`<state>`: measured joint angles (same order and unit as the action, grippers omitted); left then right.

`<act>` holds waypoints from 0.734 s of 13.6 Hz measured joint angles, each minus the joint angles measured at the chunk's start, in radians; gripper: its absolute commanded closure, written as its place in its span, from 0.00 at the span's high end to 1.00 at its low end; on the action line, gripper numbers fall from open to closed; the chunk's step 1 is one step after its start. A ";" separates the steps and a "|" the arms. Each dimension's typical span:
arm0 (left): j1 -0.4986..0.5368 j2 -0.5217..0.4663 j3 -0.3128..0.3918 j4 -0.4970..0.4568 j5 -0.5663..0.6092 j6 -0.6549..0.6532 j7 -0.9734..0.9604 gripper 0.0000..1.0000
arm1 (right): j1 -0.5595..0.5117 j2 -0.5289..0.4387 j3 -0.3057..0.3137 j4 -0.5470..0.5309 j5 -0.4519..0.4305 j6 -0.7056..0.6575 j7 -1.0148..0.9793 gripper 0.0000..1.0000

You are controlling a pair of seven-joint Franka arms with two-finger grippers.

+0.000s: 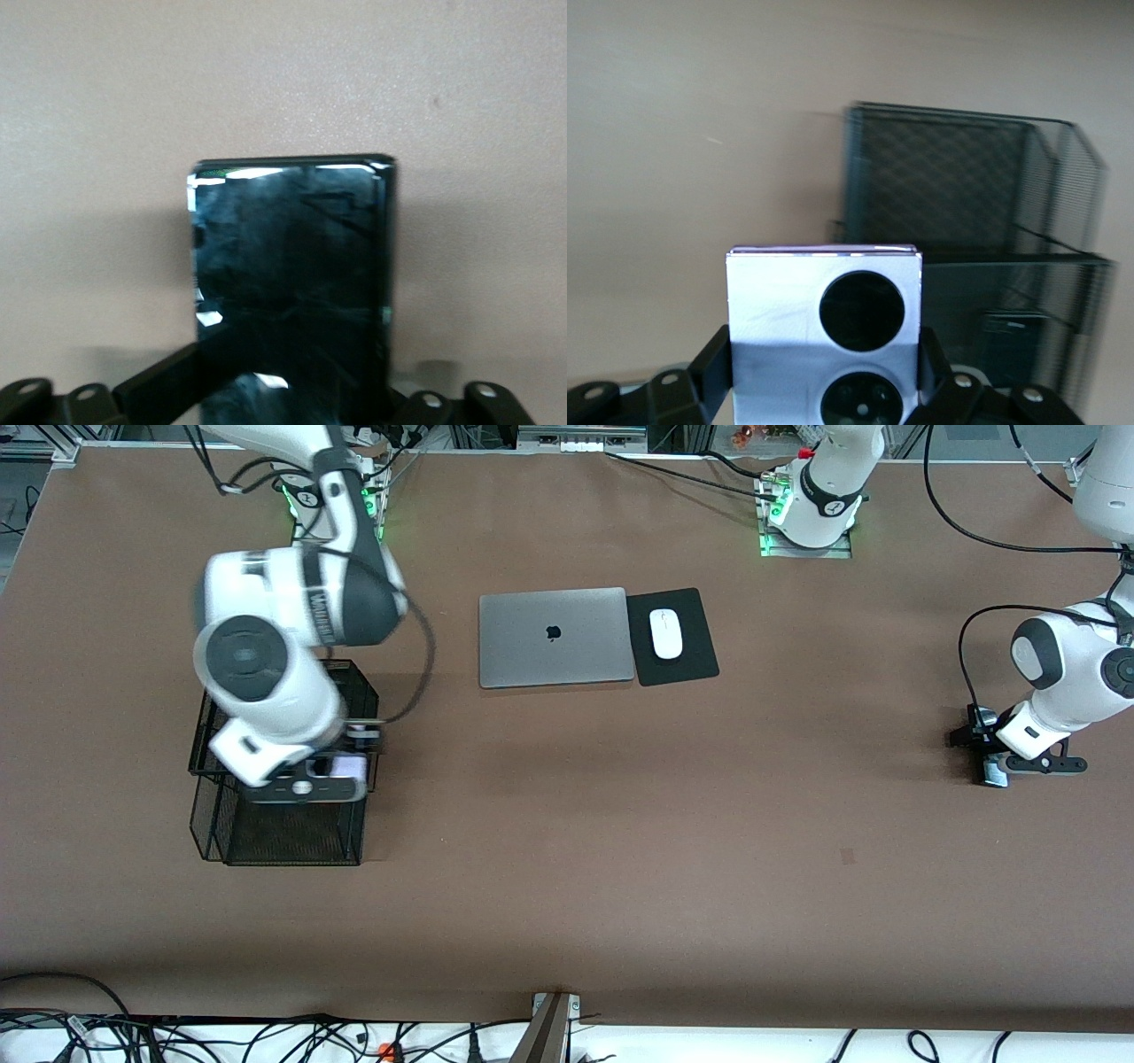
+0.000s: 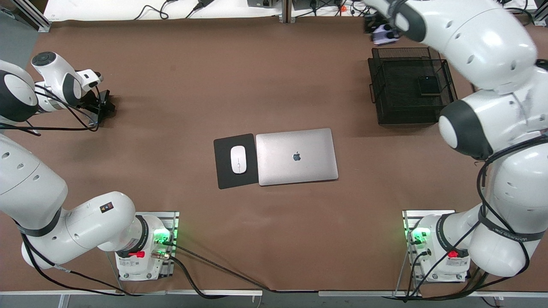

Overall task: Place phones with both arms
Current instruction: 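Lower the white flip phone into the basket and open the right gripper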

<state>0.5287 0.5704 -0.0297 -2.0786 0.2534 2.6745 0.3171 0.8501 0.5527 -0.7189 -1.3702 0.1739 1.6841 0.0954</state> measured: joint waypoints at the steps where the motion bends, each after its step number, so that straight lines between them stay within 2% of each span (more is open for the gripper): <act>1: 0.001 -0.003 0.001 0.001 0.000 -0.003 -0.001 0.16 | -0.003 -0.026 -0.030 -0.057 0.001 0.009 -0.046 0.00; 3: 0.001 -0.009 0.000 0.001 0.000 -0.009 -0.001 0.16 | -0.008 -0.094 -0.063 -0.215 0.003 0.086 -0.103 0.00; 4: 0.001 -0.016 0.001 0.002 0.000 -0.016 -0.001 0.27 | -0.009 -0.135 -0.067 -0.314 0.003 0.147 -0.114 0.00; 5: 0.001 -0.020 0.001 0.003 0.000 -0.017 -0.001 0.32 | -0.008 -0.176 -0.067 -0.410 0.003 0.215 -0.118 0.00; 6: 0.001 -0.021 0.000 0.003 0.000 -0.017 -0.001 0.00 | -0.005 -0.210 -0.065 -0.497 0.003 0.277 -0.119 0.00; 8: 0.000 -0.021 -0.001 0.003 0.000 -0.017 0.000 0.00 | 0.003 -0.252 -0.060 -0.622 0.003 0.364 -0.119 0.00; 10: 0.001 -0.021 -0.001 0.003 0.000 -0.017 0.000 0.00 | 0.014 -0.270 -0.053 -0.693 0.003 0.413 -0.118 0.00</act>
<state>0.5293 0.5491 -0.0310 -2.0751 0.2534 2.6573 0.3173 0.8645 0.2825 -0.7716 -2.0637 0.1771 2.0973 -0.0229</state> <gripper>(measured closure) 0.692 0.154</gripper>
